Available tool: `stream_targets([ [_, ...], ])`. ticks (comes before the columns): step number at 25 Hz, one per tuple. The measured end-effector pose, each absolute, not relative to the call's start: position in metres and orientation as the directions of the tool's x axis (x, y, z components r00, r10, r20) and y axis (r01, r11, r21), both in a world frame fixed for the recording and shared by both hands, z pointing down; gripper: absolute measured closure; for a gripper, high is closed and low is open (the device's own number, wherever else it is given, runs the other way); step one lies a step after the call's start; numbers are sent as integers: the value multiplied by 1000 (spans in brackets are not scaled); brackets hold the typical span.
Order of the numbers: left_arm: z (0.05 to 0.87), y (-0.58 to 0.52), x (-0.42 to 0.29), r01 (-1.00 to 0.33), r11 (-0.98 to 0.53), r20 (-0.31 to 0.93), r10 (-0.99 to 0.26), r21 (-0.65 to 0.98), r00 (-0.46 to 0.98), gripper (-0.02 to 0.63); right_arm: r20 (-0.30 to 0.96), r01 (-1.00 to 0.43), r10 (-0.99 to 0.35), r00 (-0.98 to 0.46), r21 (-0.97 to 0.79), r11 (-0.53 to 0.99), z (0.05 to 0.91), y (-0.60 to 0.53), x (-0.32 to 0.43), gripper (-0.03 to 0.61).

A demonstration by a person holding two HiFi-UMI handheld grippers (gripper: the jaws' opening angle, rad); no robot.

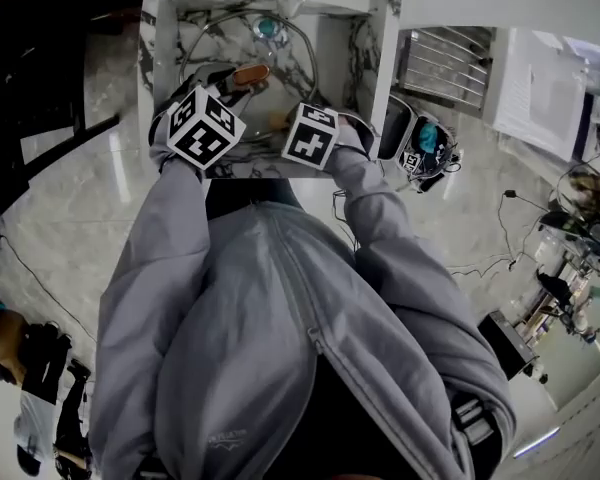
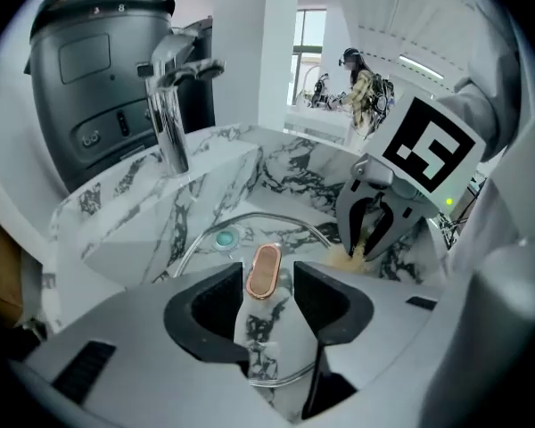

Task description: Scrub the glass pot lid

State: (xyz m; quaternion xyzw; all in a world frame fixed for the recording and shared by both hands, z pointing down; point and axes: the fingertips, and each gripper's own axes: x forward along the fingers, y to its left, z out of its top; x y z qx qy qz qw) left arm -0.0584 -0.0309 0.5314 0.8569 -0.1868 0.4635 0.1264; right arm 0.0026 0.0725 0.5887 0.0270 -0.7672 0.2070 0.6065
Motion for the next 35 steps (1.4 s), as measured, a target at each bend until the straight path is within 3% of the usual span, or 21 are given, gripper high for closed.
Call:
stream_targets([
  [1,519,-28,-59,-441,-897,833,-223,27,506,429,945,-305,182,-272,-264,915,577,72,2,522],
  [4,480,-20,-61,-457,-889,803,-297,-35,516,564,954,-351,76,-289,-179,919,537,67,4,522],
  [6,455,-7,-62,-459,-887,786,-324,-59,526,584,955,-378,6,-296,-123,917,507,70,5,522],
  [15,370,39,-63,-433,-889,723,-397,-150,565,597,893,-510,-340,-296,153,846,390,72,15,522],
  [22,301,49,-50,-494,-841,590,-519,-222,618,597,627,-709,-726,-282,374,598,285,60,35,522],
  [26,255,50,-42,-582,-784,445,-609,-214,657,597,441,-816,-857,-268,369,445,235,60,43,522],
  [29,223,50,-41,-658,-737,320,-667,-154,673,597,302,-899,-915,-267,262,349,204,62,47,522],
  [35,180,50,-51,-750,-655,149,-754,-93,640,597,151,-960,-960,-236,115,254,169,68,55,522],
])
